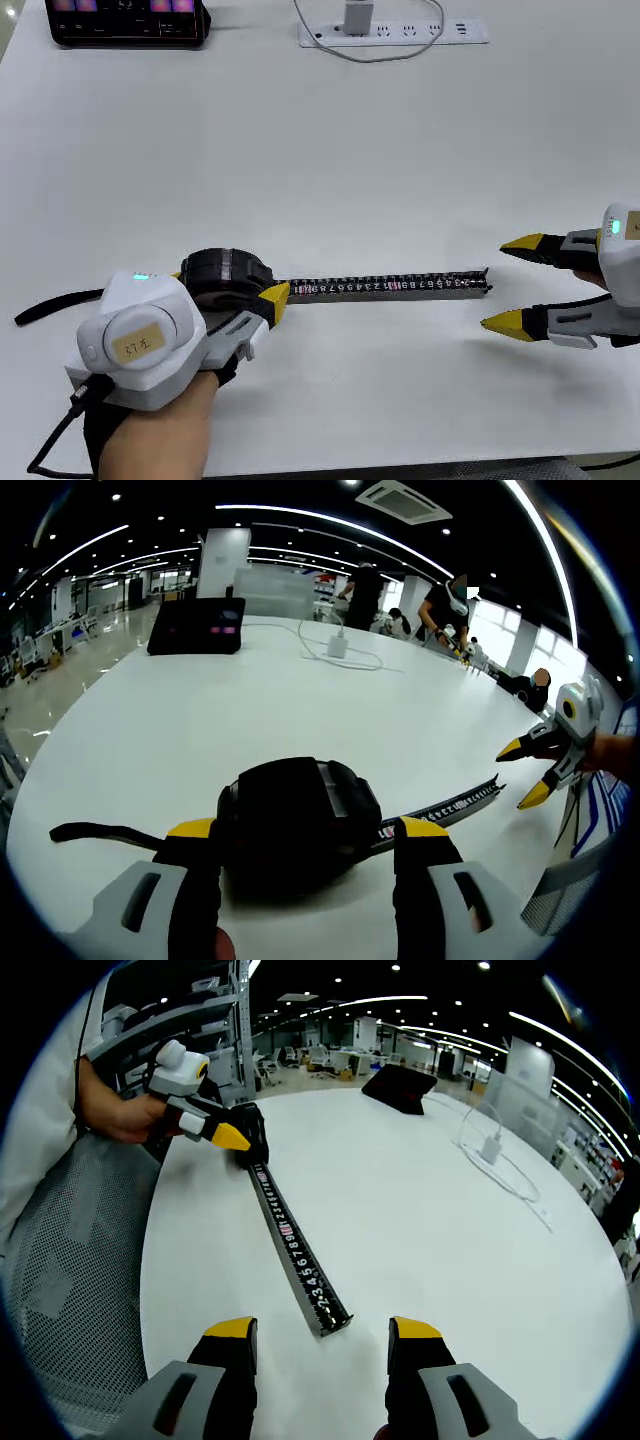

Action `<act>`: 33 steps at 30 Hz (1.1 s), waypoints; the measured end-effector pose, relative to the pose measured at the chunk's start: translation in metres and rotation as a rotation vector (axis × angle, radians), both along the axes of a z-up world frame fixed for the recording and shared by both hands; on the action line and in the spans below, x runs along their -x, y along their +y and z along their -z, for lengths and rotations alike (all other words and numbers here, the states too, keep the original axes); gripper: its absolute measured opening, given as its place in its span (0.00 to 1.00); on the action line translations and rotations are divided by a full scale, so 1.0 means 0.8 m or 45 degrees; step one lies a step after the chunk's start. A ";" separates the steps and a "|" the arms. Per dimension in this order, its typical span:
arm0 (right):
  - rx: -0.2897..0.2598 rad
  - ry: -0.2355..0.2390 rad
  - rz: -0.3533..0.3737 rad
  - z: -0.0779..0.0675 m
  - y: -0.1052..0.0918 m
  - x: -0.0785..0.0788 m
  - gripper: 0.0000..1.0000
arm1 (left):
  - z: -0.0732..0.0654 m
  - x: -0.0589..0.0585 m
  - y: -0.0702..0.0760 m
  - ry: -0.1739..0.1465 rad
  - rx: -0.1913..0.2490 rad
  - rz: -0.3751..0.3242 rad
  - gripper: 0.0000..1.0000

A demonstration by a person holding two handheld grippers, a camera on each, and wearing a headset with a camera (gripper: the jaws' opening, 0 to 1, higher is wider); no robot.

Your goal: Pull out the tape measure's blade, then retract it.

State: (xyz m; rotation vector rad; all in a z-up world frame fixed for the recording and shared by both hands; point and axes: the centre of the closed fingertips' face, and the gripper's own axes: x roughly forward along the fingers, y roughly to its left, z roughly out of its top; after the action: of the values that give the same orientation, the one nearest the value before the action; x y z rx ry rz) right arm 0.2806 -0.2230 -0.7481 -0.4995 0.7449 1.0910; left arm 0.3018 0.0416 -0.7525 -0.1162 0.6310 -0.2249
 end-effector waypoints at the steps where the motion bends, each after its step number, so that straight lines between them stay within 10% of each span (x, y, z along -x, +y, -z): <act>1: 0.004 -0.002 -0.005 0.000 0.000 -0.002 0.49 | 0.001 -0.001 0.001 0.003 0.007 -0.011 0.65; 33: 0.082 0.045 -0.134 0.012 -0.002 -0.006 0.40 | 0.002 -0.004 0.006 0.021 0.099 -0.072 0.61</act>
State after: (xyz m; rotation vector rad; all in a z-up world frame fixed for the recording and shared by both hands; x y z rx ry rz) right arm 0.2856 -0.2242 -0.7574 -0.5809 0.7937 1.1794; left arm 0.3049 0.0462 -0.7538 -0.2111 0.6348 -0.1941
